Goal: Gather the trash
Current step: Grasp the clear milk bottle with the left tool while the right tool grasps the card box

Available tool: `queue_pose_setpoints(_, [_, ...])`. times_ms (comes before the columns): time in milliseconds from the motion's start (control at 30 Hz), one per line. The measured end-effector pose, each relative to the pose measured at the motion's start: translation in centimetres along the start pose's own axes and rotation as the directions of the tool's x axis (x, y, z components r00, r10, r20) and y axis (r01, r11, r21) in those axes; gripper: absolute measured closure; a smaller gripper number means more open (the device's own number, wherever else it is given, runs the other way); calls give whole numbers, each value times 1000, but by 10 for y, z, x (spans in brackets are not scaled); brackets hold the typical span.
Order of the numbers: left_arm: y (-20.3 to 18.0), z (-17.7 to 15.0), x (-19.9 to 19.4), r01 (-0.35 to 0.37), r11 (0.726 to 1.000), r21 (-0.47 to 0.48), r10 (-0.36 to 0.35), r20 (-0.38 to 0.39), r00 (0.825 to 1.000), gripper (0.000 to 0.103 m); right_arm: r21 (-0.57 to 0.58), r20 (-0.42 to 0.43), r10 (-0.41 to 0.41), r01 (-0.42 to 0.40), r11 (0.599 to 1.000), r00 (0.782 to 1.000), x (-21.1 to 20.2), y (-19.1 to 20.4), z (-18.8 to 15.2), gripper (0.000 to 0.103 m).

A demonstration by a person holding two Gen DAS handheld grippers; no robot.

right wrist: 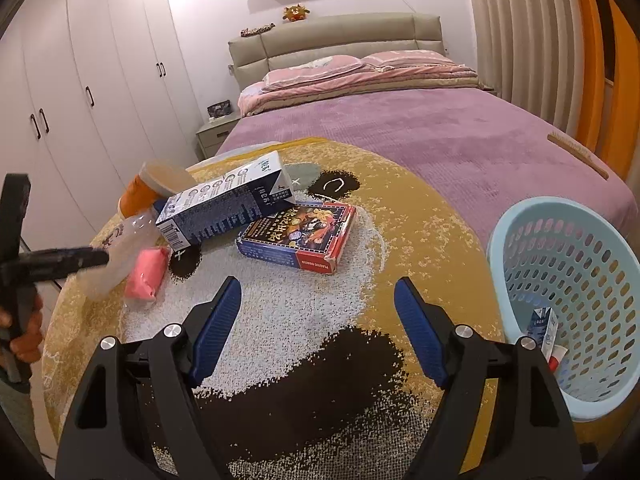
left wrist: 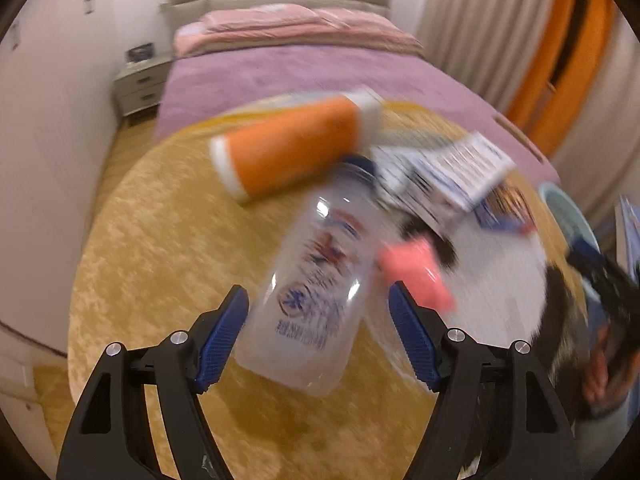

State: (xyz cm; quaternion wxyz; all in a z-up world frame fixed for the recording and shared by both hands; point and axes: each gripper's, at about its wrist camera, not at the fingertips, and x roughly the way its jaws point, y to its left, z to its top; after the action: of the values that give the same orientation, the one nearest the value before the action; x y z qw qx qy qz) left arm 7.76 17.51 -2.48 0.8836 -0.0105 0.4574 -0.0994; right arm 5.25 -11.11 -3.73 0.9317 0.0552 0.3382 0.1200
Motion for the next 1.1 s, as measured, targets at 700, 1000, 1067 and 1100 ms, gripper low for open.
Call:
queue_pose_setpoints(700, [1,-15,9,-31,985,-169,43,71,997,49,-71,-41,30,-32,997,999,32,7,43,24])
queue_pose_setpoints(1000, [1,-38,5,33,975,-218,7,181,983,49,-59,-167,112,-123,991,980,97,-8,79,24])
queue_pose_setpoints(1067, [1,-37,7,41,974,-222,0,184,983,49,-50,-185,157,-168,984,970,105,-9,81,20])
queue_pose_setpoints(1100, [0,-37,7,40,974,-221,1,183,983,49,-40,-211,186,-199,979,960,110,-10,81,20])
